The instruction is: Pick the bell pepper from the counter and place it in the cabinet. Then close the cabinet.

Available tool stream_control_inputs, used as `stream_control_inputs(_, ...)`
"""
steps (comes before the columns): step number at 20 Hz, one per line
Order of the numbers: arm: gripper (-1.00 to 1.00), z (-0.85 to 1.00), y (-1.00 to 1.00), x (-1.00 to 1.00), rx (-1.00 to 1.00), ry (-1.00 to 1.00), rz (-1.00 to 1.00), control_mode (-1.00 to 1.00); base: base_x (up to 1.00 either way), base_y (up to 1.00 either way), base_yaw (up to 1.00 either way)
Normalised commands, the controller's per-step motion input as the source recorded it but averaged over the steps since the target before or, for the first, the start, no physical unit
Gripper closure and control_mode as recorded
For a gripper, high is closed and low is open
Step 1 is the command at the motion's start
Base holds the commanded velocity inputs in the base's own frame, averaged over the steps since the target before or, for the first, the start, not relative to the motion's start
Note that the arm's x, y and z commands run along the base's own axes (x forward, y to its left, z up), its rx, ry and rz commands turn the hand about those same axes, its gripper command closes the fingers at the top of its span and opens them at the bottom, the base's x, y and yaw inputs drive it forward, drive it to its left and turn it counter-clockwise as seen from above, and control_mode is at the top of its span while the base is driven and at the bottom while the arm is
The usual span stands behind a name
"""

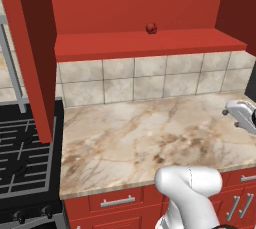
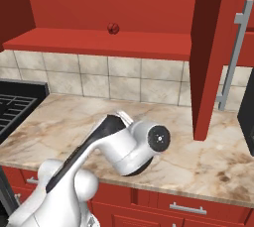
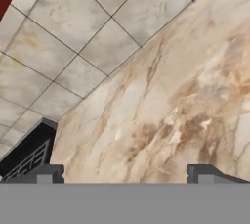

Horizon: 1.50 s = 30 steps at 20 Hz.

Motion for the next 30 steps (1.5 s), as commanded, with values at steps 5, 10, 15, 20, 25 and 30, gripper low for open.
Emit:
stream_control_inputs(5, -1.0, 0.0, -0.6, 0.0, 0.22, 0.0, 0.0, -1.0, 0.0, 0.0, 0.0)
stream_control_inputs(10, -1.0, -0.05, -0.55, 0.0, 0.19, 0.0, 0.0, -1.0, 0.0, 0.0, 0.0)
stream_control_inputs(15, -1.0, -0.08, -0.56, 0.0, 0.16, 0.0, 0.0, -1.0, 0.0, 0.0, 0.0)
stream_control_inputs(20, -1.0, -0.07, -0.57, 0.0, 0.14, -0.04, 0.01, -1.0, 0.0, 0.0, 0.0)
stream_control_inputs(25, -1.0, 0.0, -0.51, -0.01, 0.15, -0.18, 0.01, -1.0, 0.0, 0.0, 0.0)
stream_control_inputs(30, -1.0, 0.04, -0.47, -0.11, 0.18, -0.29, 0.02, -1.0, 0.0, 0.0, 0.0)
